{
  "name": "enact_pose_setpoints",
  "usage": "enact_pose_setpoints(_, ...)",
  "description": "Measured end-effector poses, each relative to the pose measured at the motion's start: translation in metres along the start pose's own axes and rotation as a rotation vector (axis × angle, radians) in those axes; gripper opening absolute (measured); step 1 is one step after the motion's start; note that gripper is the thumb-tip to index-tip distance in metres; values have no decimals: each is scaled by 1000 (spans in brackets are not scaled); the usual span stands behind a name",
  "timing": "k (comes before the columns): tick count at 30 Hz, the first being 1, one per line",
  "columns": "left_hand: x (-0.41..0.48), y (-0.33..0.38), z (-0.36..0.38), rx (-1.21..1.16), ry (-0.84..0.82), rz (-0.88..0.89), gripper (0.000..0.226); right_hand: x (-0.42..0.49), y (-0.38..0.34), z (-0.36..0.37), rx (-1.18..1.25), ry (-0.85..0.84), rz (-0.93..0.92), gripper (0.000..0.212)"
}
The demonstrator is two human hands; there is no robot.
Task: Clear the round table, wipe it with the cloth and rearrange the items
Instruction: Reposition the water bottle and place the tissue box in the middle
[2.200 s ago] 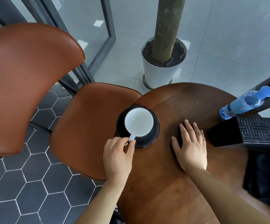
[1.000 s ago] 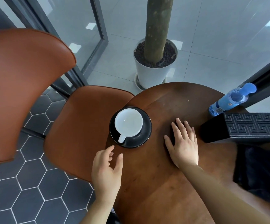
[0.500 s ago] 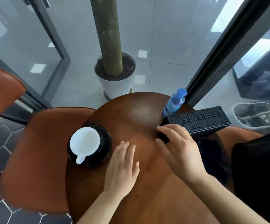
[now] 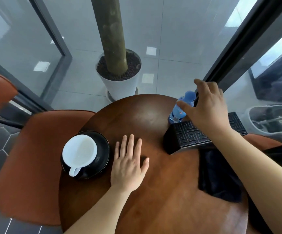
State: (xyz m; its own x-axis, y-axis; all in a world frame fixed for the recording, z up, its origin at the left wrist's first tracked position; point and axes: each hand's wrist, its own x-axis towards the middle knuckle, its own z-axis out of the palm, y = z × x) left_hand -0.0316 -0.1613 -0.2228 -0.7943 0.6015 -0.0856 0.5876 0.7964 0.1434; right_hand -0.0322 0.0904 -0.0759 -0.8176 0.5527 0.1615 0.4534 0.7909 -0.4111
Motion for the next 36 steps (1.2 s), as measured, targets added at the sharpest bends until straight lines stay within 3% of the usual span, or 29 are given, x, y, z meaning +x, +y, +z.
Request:
enact_pose_setpoints(5,1,1,-1,-18,0,-17,68,6,-3,4,33,-151,58,75)
enact_pose_setpoints(12,3,0,1,-22,-5,-28,67,13,-10,5,40,-162,26,40)
enact_pose_setpoints(25,1,0,3,-57,26,-32,61,24,-88,37,110,-276,-234,43)
enact_pose_setpoints(36,1,-1,4,-51,35,-27,61,29,-118,70,126,-228,-310,38)
